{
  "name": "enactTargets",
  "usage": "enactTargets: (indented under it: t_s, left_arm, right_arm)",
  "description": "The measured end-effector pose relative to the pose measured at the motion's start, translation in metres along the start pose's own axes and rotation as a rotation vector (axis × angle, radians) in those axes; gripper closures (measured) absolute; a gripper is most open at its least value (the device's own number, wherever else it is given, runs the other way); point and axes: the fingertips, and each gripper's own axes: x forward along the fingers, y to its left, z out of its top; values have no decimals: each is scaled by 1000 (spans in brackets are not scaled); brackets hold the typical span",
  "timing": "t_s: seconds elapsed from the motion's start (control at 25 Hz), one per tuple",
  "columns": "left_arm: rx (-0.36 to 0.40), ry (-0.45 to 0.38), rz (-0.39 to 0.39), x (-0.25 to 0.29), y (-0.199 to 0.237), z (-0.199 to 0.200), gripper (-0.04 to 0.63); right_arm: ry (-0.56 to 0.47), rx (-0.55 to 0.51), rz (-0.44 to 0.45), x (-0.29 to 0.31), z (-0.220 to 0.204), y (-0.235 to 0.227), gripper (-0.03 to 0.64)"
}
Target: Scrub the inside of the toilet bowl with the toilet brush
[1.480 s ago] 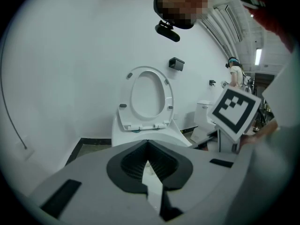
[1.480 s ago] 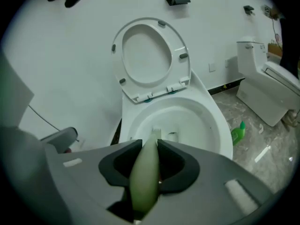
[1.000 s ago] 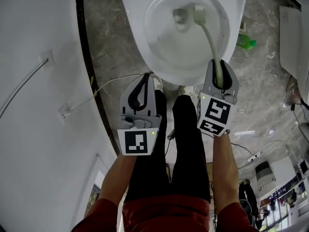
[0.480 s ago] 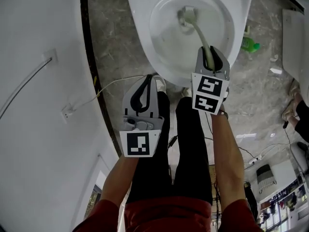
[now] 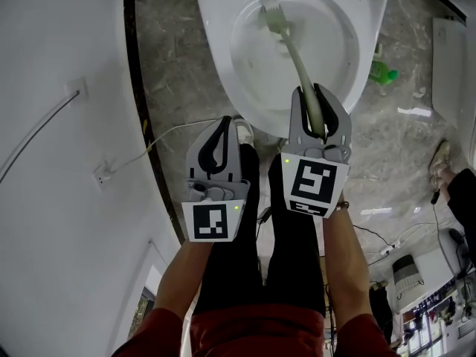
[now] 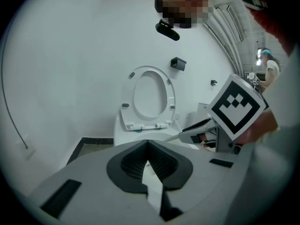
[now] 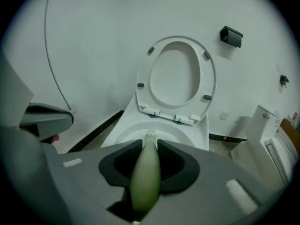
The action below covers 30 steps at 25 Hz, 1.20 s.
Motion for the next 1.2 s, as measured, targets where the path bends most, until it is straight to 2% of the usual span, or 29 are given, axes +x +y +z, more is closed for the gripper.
enactTargets:
  t_s: [0.16,0.4,0.72,0.84,1.0,1.2]
  left_arm:
    - [8,-1,-13,2,-7,1,589]
    - [20,0,-44,0,-23,1,589]
    - [23,0,-41,1,-25,3,589]
    - [17,-8,-35,2,-26,8,589]
    - [31,-19,-43,1,-27,15,589]
    - [40,-21,-39,-6,-25,24,589]
  right_arm:
    - [44,31,-33,11,-20,-18,505]
    - [181,210,-69,52,-65,-54,505]
    - [105,287,-146,-12,-26,-94,503]
    - [134,268,-117,8,-31,-84,503]
    - [198,188,-56,51,-37,-57,503]
    - [136,153,-70,28,-11,-56,503]
